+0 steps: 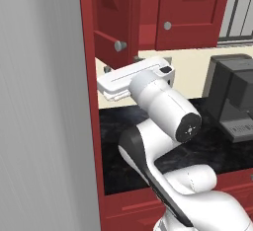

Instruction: Close all open cabinet doors.

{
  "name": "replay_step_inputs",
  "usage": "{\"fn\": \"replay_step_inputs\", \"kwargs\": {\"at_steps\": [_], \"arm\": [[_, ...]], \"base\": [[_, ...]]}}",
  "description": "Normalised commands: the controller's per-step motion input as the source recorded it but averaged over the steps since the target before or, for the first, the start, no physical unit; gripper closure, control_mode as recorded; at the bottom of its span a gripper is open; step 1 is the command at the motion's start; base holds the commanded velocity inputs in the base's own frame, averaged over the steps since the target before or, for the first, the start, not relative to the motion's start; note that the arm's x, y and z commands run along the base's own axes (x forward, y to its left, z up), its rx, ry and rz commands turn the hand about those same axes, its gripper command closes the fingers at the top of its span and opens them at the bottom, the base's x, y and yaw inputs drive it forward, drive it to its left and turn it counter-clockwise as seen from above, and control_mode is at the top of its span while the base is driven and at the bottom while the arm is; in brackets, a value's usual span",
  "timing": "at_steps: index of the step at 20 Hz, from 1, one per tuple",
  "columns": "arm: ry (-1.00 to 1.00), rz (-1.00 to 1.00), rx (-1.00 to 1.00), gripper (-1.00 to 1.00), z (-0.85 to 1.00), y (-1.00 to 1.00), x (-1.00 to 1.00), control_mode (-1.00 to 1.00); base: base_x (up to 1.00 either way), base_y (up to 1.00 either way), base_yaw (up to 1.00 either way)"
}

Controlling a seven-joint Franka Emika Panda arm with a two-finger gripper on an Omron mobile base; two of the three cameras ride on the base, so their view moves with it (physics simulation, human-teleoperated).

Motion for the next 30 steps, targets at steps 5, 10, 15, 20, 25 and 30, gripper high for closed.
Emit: {"fn": "replay_step_inputs", "kwargs": {"at_steps": [5, 10, 15, 20, 25, 30], "arm": [[0.0, 0.0, 0.0, -1.0, -0.05, 0.27, -0.12, -1.0], [0.0, 0.0, 0.0, -1.0, 0.0, 0.21, 0.24, -1.0], [0.0, 0.0, 0.0, -1.0, 0.0, 0.21, 0.41, -1.0], [0.0, -0.02, 0.0, -1.0, 0.0, 0.04, 0.52, -1.0], [0.0, -0.09, 0.02, -1.0, 0.0, -0.01, 0.52, -1.0], [0.0, -0.09, 0.05, -1.0, 0.01, -0.08, 0.55, -1.0]], "base": [[0.0, 0.0, 0.0], [0.0, 0.0, 0.0], [0.0, 0.0, 0.0], [0.0, 0.0, 0.0], [0.0, 0.0, 0.0], [0.0, 0.0, 0.0]]}}
